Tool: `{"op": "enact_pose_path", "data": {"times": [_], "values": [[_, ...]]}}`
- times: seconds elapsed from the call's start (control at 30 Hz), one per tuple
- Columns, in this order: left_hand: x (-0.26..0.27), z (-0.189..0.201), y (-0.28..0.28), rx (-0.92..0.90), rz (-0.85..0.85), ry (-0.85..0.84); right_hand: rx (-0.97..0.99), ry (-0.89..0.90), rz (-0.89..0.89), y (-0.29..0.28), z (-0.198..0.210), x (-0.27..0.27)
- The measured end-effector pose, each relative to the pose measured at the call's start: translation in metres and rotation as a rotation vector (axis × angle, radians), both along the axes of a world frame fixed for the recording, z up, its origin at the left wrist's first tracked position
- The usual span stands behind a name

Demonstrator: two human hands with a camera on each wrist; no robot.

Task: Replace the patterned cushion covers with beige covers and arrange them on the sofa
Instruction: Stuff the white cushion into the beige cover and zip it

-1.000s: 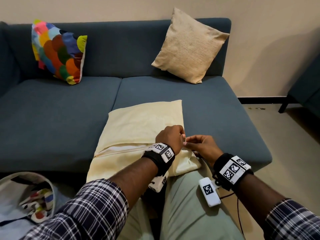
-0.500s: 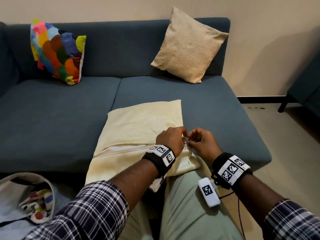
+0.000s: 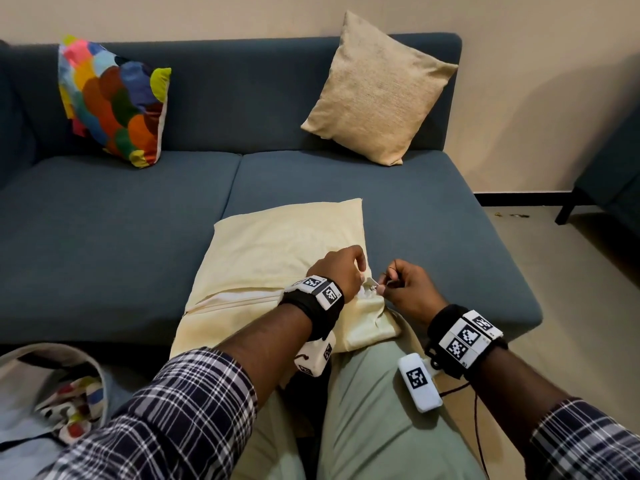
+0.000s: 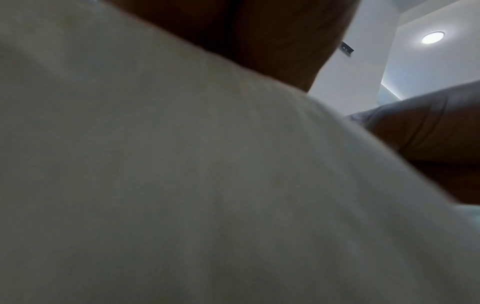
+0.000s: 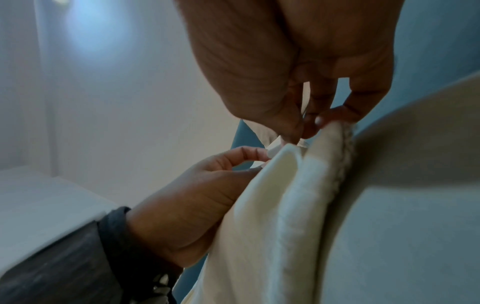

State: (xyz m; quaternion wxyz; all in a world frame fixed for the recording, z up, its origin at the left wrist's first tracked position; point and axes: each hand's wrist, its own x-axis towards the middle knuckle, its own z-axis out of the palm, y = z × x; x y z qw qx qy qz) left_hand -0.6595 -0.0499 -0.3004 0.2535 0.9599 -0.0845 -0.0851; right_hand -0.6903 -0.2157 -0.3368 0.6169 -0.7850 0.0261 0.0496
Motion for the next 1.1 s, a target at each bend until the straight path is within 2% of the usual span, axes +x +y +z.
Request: {"op": "enact_pose_path", "data": {"times": [0.17,0.37,0.5,0.63,0.73,0.83,0.97,1.1], "values": [[-0.004,0.0,-0.001,-0.014,-0.102,-0.022,0.093,-0.015,-0.016,-0.001,0.004,-0.002],[-0.004,0.005,-0.005,-0.089,-0.094,-0.049,0.07,0.04,-0.05,-0.003,0.017,0.0],[-0.007,0.011,-0.011,-0.158,-0.009,0.017,0.048,0.286,-0.168,-0.008,0.027,0.011],[-0.004,0.021,-0.016,-0.202,0.14,0.132,0.04,0.527,-0.082,-0.001,0.03,0.015],[-0.002,0.027,-0.017,-0.201,0.198,0.203,-0.066,0.602,-0.036,0.004,0.033,0.02],[0.0,0.027,-0.015,-0.252,0.256,0.253,-0.022,0.701,-0.058,0.006,0.03,0.023],[-0.003,0.027,-0.013,-0.328,0.27,0.283,0.064,0.717,-0.078,0.007,0.029,0.024],[-0.004,0.026,-0.012,-0.288,0.285,0.234,0.043,0.631,-0.113,0.009,0.032,0.025]]}}
